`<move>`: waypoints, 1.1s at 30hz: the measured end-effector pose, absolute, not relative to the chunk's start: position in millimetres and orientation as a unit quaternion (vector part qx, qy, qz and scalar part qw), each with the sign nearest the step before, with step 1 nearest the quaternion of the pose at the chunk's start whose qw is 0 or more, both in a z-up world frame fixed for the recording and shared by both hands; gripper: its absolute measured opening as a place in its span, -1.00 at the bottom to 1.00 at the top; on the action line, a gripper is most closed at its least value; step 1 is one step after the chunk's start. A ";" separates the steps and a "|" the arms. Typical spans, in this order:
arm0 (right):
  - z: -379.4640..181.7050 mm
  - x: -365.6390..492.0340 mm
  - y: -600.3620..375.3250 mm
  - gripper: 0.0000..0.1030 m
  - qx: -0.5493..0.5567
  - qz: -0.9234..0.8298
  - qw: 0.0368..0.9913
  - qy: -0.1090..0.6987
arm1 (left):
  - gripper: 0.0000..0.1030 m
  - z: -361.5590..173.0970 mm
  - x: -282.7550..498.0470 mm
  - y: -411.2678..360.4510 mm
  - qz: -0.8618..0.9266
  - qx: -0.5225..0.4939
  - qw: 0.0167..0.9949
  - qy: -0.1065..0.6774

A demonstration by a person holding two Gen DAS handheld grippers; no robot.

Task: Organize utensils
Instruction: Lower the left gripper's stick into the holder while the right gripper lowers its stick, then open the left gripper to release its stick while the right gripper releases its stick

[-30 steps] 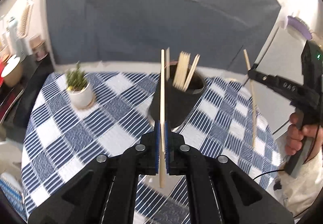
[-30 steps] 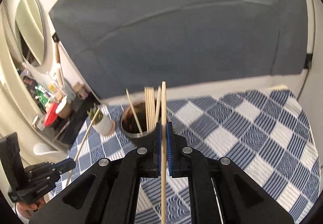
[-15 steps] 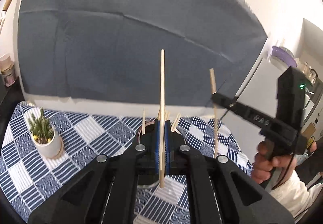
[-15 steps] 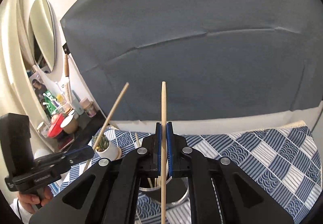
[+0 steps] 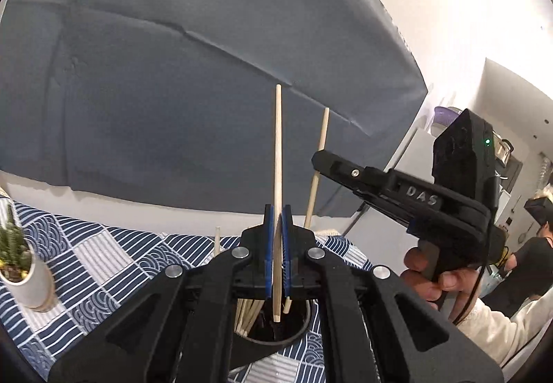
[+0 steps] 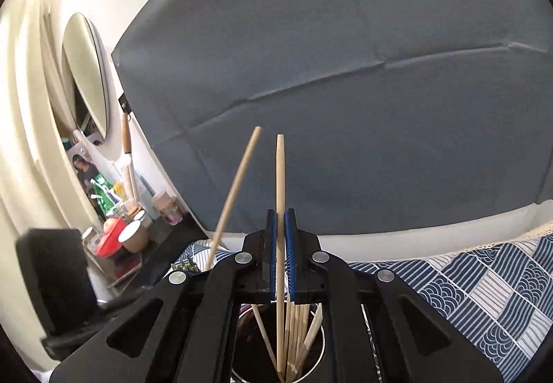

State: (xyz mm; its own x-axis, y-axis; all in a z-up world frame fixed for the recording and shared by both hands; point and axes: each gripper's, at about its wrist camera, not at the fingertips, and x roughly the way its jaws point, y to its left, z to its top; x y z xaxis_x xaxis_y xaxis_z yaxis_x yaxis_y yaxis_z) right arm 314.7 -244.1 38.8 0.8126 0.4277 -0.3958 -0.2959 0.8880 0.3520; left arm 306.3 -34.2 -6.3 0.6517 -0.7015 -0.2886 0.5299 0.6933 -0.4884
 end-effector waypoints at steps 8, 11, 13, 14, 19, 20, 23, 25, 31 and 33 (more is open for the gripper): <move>17.5 319.6 -246.9 -0.90 0.126 0.192 0.937 0.263 | -0.91 -37.0 316.8 -44.4 -0.375 -0.196 0.879 0.220; 10.1 319.0 -246.0 -0.90 0.108 0.187 0.938 0.271 | -0.91 -44.8 314.1 -44.5 -0.378 -0.192 0.880 0.217; 6.1 318.9 -246.0 -0.90 0.105 0.187 0.937 0.274 | -0.91 -50.7 311.4 -45.4 -0.376 -0.189 0.880 0.218; 3.8 319.4 -246.4 -0.90 0.106 0.188 0.936 0.277 | -0.91 -51.9 310.8 -44.5 -0.375 -0.188 0.881 0.219; -4.3 314.9 -243.7 -0.90 0.094 0.191 0.935 0.284 | -0.91 -59.2 298.7 -43.3 -0.374 -0.171 0.885 0.219; -5.8 313.4 -244.0 -0.90 0.092 0.191 0.935 0.285 | -0.91 -60.1 296.0 -43.2 -0.373 -0.168 0.886 0.217; -11.2 306.8 -241.8 -0.90 0.083 0.194 0.933 0.291 | -0.91 -63.4 289.2 -40.7 -0.372 -0.169 0.888 0.213; -14.9 302.9 -241.5 -0.90 0.081 0.192 0.932 0.297 | -0.91 -65.3 286.0 -37.1 -0.370 -0.173 0.888 0.212; -23.1 291.5 -239.1 -0.87 0.075 0.188 0.929 0.311 | -0.91 -65.4 275.0 -35.1 -0.359 -0.147 0.897 0.212; -23.0 285.8 -239.5 -0.83 0.072 0.181 0.931 0.309 | -0.91 -64.0 269.0 -31.4 -0.352 -0.149 0.899 0.213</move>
